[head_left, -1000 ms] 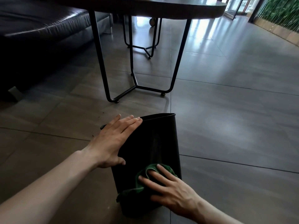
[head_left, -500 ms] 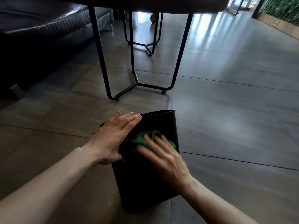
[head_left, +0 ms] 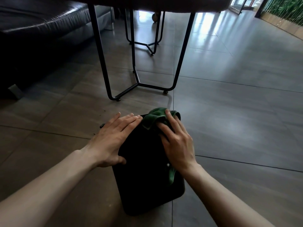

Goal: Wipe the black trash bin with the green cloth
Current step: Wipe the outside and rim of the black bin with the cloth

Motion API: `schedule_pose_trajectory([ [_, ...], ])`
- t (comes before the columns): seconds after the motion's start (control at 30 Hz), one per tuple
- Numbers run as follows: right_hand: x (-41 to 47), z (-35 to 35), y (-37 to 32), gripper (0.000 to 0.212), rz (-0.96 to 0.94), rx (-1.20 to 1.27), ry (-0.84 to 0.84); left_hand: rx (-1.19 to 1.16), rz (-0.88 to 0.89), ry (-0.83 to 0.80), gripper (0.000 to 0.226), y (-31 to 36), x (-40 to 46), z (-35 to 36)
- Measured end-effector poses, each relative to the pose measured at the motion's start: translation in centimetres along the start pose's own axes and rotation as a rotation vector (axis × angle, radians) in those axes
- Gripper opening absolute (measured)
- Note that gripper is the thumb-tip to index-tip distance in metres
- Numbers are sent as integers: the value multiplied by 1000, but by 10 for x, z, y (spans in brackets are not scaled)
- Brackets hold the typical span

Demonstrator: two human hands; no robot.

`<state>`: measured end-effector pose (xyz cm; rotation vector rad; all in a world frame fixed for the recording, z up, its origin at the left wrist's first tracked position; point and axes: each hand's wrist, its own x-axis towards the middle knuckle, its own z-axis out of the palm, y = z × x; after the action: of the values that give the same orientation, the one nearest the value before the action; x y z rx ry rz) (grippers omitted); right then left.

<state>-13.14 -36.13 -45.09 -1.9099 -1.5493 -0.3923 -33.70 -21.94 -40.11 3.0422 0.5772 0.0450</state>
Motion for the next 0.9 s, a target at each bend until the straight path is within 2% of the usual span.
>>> schedule_pose_trajectory([
  [0.07, -20, 11, -7, 32, -158, -37, -59, 4, -6, 4, 144, 0, 1, 0],
  [0.2, -108, 17, -4, 20, -681, -59, -322, 0, 8, 15, 141, 1, 2, 1],
  [0.3, -124, 12, 1, 20, -883, -157, -420, 5, 6, 3, 147, 0, 3, 2],
  [0.37, -98, 5, 4, 18, -791, -98, -392, 6, 4, 6, 146, -1, 5, 1],
  [0.5, -19, -2, 2, 28, -184, 24, -127, -18, -3, 15, 138, -1, 5, -1],
  [0.57, 4, 0, -6, 30, -15, 46, -57, -28, -13, 5, 140, -1, 4, -2],
  [0.63, -4, 9, -10, 27, -79, 18, -73, -32, -23, 4, 140, -2, 3, -2],
  [0.8, -112, 12, 3, 18, -689, -61, -350, -23, -12, 12, 140, 1, 4, -1],
  [0.9, -130, 4, 8, 23, -892, -170, -442, -2, -4, -6, 146, 2, 4, -2],
])
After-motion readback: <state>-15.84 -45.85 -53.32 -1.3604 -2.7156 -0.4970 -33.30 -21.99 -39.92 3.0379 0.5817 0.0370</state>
